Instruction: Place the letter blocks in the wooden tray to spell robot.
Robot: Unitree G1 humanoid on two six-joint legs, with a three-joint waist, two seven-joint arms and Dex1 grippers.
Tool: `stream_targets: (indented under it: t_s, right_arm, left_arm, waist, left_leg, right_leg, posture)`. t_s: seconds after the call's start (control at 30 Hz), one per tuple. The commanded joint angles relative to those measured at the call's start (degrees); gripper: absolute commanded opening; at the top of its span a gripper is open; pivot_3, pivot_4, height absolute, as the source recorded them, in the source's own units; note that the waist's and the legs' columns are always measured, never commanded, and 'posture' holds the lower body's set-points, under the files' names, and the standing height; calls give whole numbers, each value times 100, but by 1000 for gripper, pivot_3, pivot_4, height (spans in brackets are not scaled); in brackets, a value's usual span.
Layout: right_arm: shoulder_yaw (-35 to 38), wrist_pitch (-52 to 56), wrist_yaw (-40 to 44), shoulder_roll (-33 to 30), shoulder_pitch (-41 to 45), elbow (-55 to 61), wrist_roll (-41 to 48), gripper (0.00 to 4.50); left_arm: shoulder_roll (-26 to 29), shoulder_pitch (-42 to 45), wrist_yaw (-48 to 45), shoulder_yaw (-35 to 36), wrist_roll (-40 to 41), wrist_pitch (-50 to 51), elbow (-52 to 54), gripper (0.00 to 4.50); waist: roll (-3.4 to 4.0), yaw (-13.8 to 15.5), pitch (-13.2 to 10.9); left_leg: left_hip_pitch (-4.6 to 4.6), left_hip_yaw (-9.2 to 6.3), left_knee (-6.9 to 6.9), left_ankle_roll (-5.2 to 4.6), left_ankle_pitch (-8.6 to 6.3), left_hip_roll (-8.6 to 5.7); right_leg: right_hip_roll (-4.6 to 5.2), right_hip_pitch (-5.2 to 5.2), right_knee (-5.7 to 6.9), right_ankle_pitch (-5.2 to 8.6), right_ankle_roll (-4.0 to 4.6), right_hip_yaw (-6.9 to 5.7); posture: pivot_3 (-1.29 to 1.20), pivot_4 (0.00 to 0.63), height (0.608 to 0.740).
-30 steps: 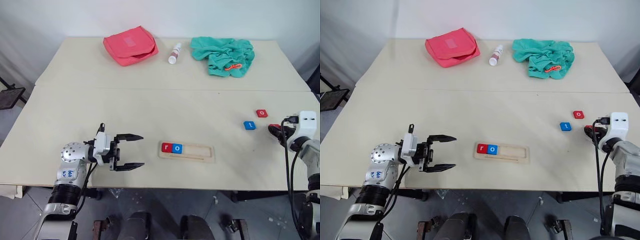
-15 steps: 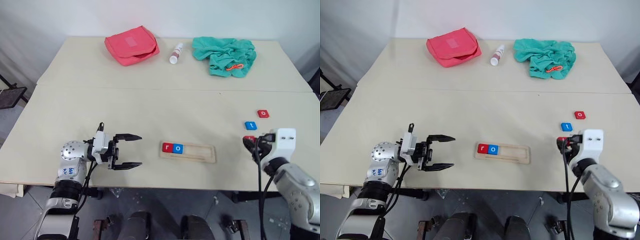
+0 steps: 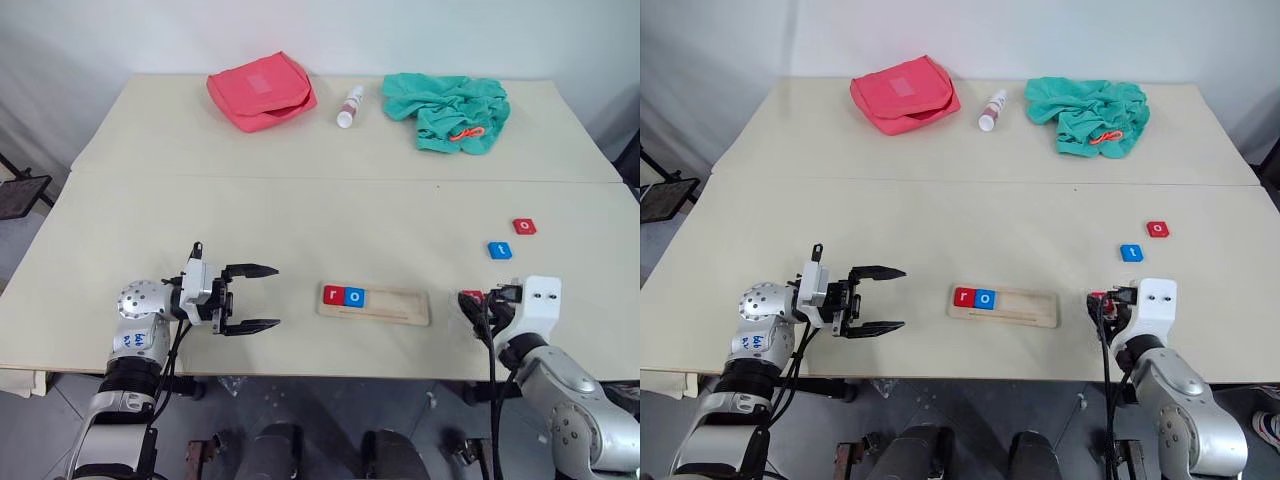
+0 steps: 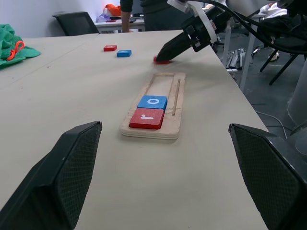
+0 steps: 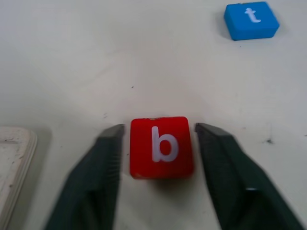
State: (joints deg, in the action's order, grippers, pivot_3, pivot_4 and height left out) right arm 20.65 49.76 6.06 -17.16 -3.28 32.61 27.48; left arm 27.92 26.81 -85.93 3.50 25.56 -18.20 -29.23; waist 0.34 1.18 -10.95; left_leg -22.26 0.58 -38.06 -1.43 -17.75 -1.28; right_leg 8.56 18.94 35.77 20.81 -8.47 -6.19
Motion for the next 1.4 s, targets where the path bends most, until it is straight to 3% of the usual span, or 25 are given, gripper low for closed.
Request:
stream_targets:
  t_s: [0.03, 0.1, 0.43, 0.53, 0.67, 0.87, 1.1, 1.4]
  right_arm:
    - [56, -162, 210, -232, -41, 320, 35, 3860]
    - [98, -188, 340, -388, -57, 303, 30, 4479]
    - [-193, -1178, 3447, -3265, 125, -875, -140, 4479]
    - [-429, -1618, 4119, -3754, 333, -1380, -274, 4479]
    - [-1380, -2882, 5522, -4442, 1387, -2948, -978, 4479]
    - [-2360, -4398, 6827, -4466, 2649, -4633, -1699, 4479]
    - [-2943, -5275, 7603, -4119, 3700, -5886, -2171, 4479]
    - [-3174, -5510, 7869, -3915, 3921, -6248, -2499, 4479]
  left_arm:
    - [60, -15, -104, 83, 122, -20, 270, 4500]
    - [61, -53, -94, 85, 132, 2, 331, 4500]
    - [35, -201, -75, 108, 176, 3, 478, 4500]
    - [30, -223, -82, 116, 192, 8, 497, 4500]
    - [29, -306, -90, 117, 201, -25, 547, 4500]
    - [51, -515, 34, 147, 236, 15, 825, 4500]
    - [74, -809, 296, 209, 253, 125, 1252, 4500]
    - [151, -1100, 536, 253, 257, 221, 1616, 4500]
  waist:
    - [0, -2, 0]
    - [0, -3, 0]
    - [0, 1, -2]
    - [0, 1, -2]
    - [-2, -13, -4]
    - [-2, -41, -4]
    - [-2, -87, -5]
    - [-2, -113, -5]
  left_leg:
    - [0, 0, 0, 0, 0, 0]
    - [0, 2, 1, 0, 0, 1]
    - [-1, 14, 0, -3, -1, 3]
    - [-1, 16, -2, -5, -2, 6]
    - [-1, 17, -6, -5, -2, 4]
    - [-2, 12, -4, -6, -1, 7]
    - [-8, 8, -9, -5, -1, 6]
    - [-8, -4, -9, -4, -2, 8]
  right_leg:
    - [0, 1, 0, 0, 0, 0]
    - [0, 3, 1, 0, 0, 1]
    - [-1, 1, -9, 0, 0, 3]
    - [-1, -2, -14, 0, 0, 0]
    - [1, -6, -16, 0, 0, -1]
    - [2, -7, -23, 0, 0, -15]
    - [5, -7, -24, 0, 0, -22]
    - [4, -11, -24, 0, 0, -32]
  posture:
    - [0, 150, 740]
    - [0, 150, 740]
    - [0, 150, 740]
    - [0, 150, 740]
    - [0, 150, 740]
    - [0, 150, 740]
    - [0, 150, 740]
    - [0, 150, 740]
